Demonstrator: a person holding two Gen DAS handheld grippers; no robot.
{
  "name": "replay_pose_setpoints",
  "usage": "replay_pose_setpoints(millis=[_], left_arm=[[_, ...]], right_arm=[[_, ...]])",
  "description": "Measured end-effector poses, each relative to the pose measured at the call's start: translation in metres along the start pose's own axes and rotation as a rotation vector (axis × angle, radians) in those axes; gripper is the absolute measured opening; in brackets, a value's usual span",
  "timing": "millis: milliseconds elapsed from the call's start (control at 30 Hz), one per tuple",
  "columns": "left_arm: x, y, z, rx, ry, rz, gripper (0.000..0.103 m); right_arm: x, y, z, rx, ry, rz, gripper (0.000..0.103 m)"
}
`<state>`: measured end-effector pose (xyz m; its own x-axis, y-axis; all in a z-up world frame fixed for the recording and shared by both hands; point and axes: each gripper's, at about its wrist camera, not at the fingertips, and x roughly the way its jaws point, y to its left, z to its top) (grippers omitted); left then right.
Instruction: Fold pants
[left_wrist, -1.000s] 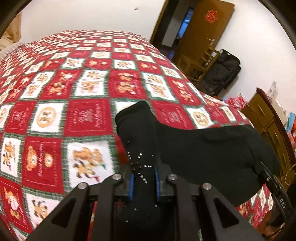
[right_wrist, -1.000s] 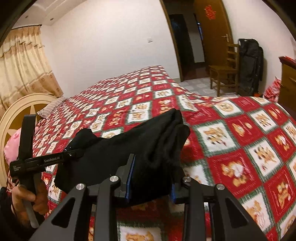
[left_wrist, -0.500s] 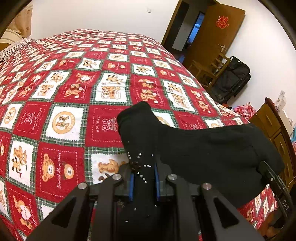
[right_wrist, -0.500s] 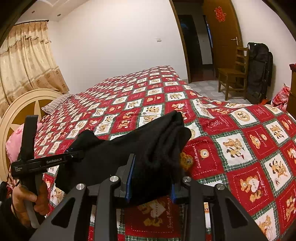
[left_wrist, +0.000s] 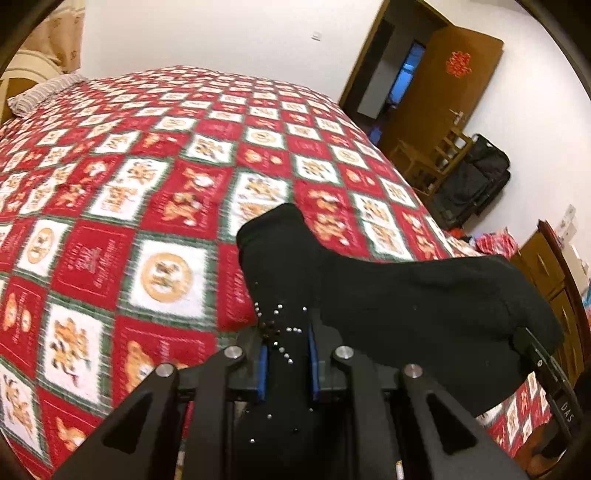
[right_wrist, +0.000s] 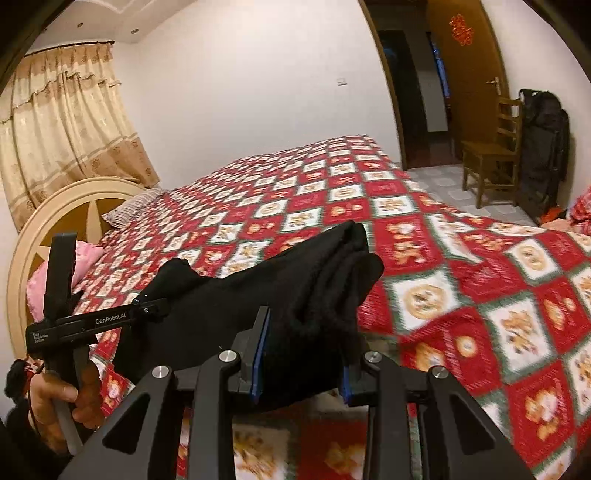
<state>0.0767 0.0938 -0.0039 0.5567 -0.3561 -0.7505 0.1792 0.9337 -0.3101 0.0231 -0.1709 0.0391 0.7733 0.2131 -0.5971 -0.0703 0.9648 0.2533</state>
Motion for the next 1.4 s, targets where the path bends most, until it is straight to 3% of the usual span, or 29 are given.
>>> replay_pose_setpoints(millis=[367,633,1067,1233,1400], left_arm=[[-0.01,0.068,0.023,-0.095,-0.072,0.161,0.017],[-0.008,0.106,0.026,-0.125,-0.093,0.301,0.017],[0.011,0.117,0.029,-0.105,-0.088,0.377,0.017],[0.018,0.12,0.025,-0.1,-0.073,0.393,0.017],[0.026,0.123,0.022,-0.095,-0.045,0.4,0.025]], right_arm=[[0.088,0.065,0.019,-0.096,0.035,0.12,0.032],[0.144,0.092,0.017,-0.139,0.09,0.149,0.032],[0.176,0.096,0.011,-0.2,0.114,0.104,0.032],[0.189,0.09,0.0,-0.213,0.171,0.074,0.032],[0.195,0.082,-0.006,-0.184,0.208,0.081,0.032]])
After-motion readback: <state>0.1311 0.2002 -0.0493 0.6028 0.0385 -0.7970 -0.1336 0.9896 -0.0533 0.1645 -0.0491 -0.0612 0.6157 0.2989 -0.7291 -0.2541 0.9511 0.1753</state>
